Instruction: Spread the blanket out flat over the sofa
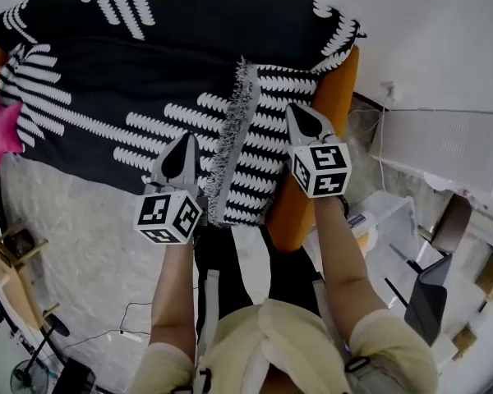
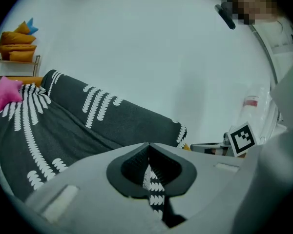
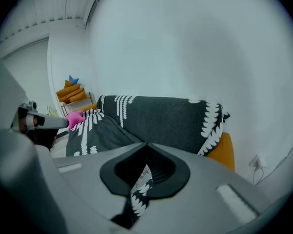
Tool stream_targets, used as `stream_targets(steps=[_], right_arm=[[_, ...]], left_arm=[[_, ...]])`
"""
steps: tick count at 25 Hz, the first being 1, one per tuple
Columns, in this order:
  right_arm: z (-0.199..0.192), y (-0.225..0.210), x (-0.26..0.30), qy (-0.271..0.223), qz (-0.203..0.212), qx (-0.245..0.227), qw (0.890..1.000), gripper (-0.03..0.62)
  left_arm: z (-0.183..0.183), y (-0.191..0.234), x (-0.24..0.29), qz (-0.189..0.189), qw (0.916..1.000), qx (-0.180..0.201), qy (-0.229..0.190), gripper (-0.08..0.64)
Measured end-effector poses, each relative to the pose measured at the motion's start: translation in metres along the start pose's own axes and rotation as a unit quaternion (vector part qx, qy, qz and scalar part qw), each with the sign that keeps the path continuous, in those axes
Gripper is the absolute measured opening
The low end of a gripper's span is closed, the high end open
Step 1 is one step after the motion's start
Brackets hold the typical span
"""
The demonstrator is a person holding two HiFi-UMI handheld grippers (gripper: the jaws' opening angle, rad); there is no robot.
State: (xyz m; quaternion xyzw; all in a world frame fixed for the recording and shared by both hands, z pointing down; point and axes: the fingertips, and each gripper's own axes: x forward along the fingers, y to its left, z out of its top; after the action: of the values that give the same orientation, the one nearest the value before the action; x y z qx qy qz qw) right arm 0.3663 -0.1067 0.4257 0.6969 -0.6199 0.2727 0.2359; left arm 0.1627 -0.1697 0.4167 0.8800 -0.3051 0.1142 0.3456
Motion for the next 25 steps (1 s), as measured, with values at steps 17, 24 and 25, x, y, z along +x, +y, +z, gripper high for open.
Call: stream_targets(steps=[17,24,25], right_arm=[[0.008,0.050,-0.135,-0.004,-0.021,0.044,0.999,0.005],[0.007,0.065,-0.163,0.001,-0.013,0.052,0.999,0.005],[0.008,0.066,-0.166,0.001,-0.014,0.051,0.999,0.005]], left_arm=[[0.022,-0.029,-0.103,-0.011,0.9998,-0.004,0.014,-0.002],[0.024,-0.019,-0.138,-0.004,0.9996,-0.023,0.017,-0.002],[0.024,-0.019,-0.142,-0.004,0.9995,-0.025,0.018,-0.002]])
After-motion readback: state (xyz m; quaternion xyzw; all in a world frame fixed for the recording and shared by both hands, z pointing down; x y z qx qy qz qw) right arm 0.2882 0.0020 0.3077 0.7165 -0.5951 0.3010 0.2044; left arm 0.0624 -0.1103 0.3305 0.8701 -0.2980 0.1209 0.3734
